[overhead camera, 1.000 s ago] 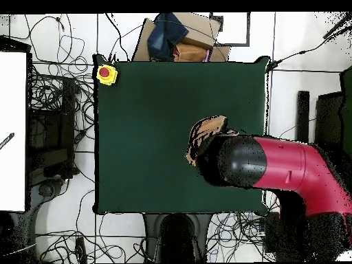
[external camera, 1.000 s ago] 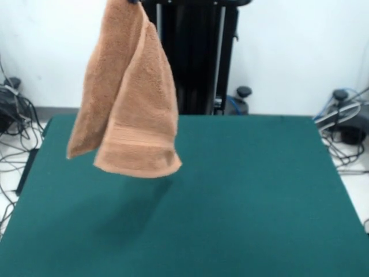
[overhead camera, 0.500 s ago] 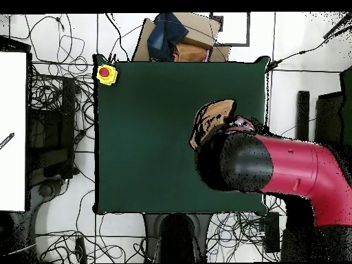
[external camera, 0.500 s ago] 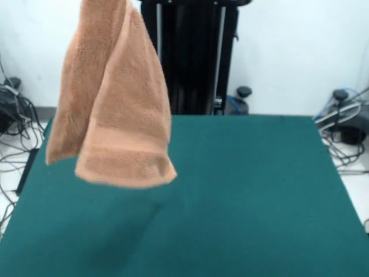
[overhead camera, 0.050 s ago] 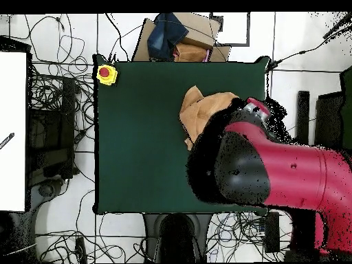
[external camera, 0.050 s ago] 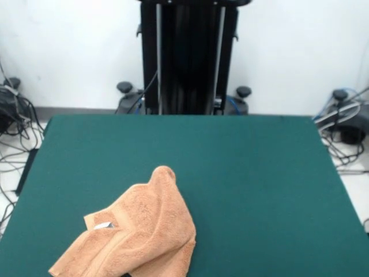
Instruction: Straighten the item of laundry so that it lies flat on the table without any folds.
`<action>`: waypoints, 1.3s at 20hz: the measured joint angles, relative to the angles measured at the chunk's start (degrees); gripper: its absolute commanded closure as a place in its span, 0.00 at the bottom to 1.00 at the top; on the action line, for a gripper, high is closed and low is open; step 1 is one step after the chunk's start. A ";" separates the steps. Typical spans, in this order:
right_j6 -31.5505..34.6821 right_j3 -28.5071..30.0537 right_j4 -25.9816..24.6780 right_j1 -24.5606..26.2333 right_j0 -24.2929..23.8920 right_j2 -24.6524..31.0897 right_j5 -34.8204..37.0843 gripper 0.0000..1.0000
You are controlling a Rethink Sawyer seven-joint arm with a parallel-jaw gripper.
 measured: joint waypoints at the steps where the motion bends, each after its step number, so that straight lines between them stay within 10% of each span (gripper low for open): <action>1: 0.00 -0.24 -0.52 -0.44 0.03 -0.02 -0.74 1.00; 12: 0.01 -1.52 -1.67 -1.81 0.69 -0.30 -3.43 1.00; 26: 0.06 2.32 15.06 5.85 1.38 -0.34 2.46 1.00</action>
